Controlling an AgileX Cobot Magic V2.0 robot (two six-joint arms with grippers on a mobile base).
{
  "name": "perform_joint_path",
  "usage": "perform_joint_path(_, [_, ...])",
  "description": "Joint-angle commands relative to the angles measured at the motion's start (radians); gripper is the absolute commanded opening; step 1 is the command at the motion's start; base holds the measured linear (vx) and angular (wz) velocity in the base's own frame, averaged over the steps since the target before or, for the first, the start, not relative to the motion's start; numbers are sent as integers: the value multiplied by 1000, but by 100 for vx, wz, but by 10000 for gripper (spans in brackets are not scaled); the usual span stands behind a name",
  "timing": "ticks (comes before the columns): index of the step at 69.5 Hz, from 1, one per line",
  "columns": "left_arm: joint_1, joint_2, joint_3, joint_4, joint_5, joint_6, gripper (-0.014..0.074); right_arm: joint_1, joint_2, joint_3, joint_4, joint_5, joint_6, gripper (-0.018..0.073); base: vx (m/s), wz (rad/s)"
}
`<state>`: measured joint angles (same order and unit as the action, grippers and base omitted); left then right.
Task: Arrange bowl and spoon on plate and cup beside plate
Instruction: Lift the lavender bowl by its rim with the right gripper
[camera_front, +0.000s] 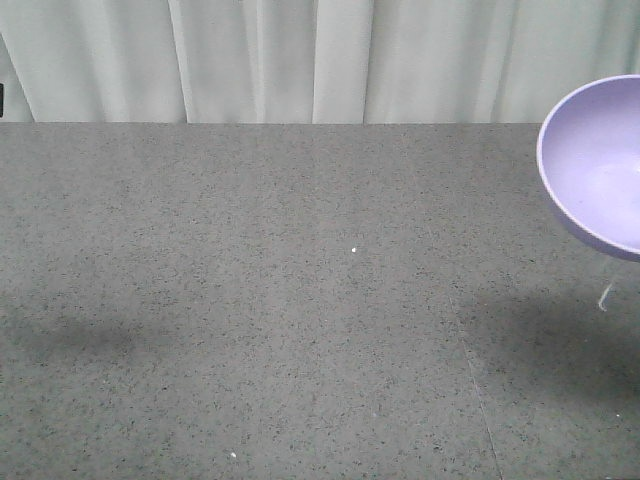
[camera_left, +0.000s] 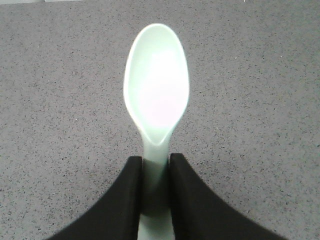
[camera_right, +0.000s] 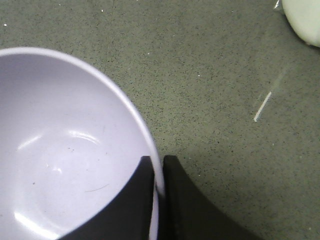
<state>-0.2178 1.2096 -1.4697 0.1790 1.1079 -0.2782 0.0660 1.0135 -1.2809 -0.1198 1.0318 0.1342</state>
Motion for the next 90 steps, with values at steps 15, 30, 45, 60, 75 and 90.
perform_joint_path(15, [-6,-21,-23,8,-51,-4,-6,-3,-24,-29,-24,-9,-7,-6,0,0])
perform_joint_path(30, [-6,-21,-23,8,-51,-4,-6,-3,-24,-29,-24,-9,-7,-6,0,0])
perform_joint_path(45, [-6,-21,-23,8,-51,-4,-6,-3,-24,-29,-24,-9,-7,-6,0,0])
perform_joint_path(60, [-6,-21,-23,8,-51,-4,-6,-3,-24,-29,-24,-9,-7,-6,0,0])
perform_joint_path(75, [-6,-21,-23,8,-51,-4,-6,-3,-24,-29,-24,-9,-7,-6,0,0])
perform_joint_path(90, [-6,-21,-23,8,-51,-4,-6,-3,-24,-29,-24,-9,-7,-6,0,0])
